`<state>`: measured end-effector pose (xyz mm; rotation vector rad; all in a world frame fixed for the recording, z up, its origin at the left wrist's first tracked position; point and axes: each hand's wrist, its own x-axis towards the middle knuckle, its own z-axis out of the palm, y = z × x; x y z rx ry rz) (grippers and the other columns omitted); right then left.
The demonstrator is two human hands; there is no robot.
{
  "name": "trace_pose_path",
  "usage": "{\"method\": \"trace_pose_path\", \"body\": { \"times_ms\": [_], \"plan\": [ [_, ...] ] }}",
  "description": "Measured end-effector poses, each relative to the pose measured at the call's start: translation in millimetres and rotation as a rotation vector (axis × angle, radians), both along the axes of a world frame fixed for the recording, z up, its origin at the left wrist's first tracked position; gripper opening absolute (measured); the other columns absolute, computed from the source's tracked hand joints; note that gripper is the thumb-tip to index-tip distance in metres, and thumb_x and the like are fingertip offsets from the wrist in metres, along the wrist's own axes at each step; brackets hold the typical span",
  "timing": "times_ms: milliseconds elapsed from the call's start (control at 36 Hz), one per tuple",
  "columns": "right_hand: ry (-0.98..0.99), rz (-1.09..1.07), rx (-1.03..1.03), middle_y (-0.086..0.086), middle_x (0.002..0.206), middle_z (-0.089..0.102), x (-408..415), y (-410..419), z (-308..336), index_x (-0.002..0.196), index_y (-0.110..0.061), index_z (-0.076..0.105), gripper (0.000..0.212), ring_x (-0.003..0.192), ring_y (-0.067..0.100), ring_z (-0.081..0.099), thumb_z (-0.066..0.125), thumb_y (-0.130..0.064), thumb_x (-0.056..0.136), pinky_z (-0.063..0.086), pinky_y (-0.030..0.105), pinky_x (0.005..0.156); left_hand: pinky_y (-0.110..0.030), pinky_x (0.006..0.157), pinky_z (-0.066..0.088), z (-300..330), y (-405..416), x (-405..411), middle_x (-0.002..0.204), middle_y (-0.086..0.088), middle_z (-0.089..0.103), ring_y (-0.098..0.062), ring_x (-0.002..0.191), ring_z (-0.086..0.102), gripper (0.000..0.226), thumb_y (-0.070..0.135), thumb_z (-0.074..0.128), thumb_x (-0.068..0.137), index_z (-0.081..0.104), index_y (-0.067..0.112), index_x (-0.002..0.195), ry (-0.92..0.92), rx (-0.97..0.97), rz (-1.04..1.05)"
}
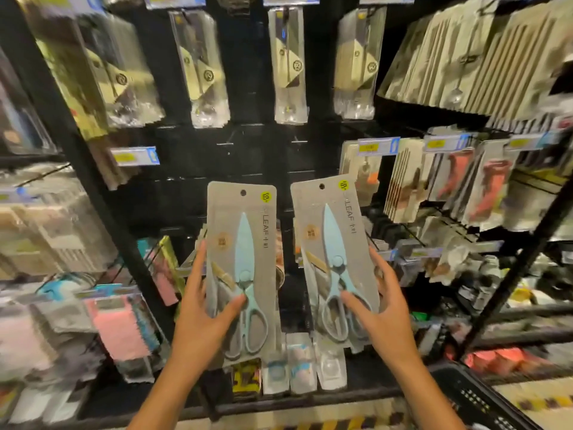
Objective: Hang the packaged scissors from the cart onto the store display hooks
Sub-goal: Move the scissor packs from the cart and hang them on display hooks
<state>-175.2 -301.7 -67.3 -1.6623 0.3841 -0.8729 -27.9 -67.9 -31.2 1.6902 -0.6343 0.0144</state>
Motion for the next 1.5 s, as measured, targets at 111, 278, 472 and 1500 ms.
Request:
{"method": "trace_pose_path", "body": {
  "times_ms": [111,278,472,1500],
  "plan": [
    [-0.015,0.036,0.022,-0.038,0.124,0.058,22,-13,1,0.149,-0.036,0.038,0.081,0.115,-0.005,0.061,0.079,-0.015,0.083,0.055,0.013,0.084,0.006,0.091,0.032,2,-12,17,0.131,0.063,0.030,0.036,0.121,0.031,0.100,0.007,0.077,0.085,0.020,0.047,0.156,-0.047,-0.011,0.018],
    [-0.017,0.025,0.027,-0.024,0.132,0.060,63,-28,-4,0.148,-0.037,0.039,0.078,0.117,0.000,0.063,0.079,-0.015,0.084,0.056,0.018,0.086,-0.006,0.104,0.038,1,-25,53,0.153,0.040,0.031,0.018,0.137,0.034,0.102,0.011,0.079,0.085,0.018,0.054,0.155,-0.066,-0.022,-0.001],
    [-0.011,-0.008,0.035,-0.026,0.129,0.060,110,-43,-6,0.145,-0.037,0.043,0.075,0.114,-0.002,0.063,0.081,-0.017,0.084,0.057,0.018,0.085,-0.050,0.121,0.033,-8,-41,89,0.160,0.031,0.027,-0.002,0.148,0.032,0.101,0.019,0.080,0.083,0.018,0.059,0.153,-0.031,-0.047,-0.019],
    [0.003,-0.021,0.004,-0.036,0.117,0.063,208,-87,-18,0.151,-0.038,0.035,0.080,0.112,0.000,0.064,0.079,-0.018,0.087,0.057,0.032,0.094,-0.050,0.112,0.045,-5,-97,171,0.157,0.030,0.033,-0.009,0.142,0.044,0.104,0.012,0.080,0.082,0.019,0.069,0.145,-0.077,-0.119,-0.041]
  ]
}}
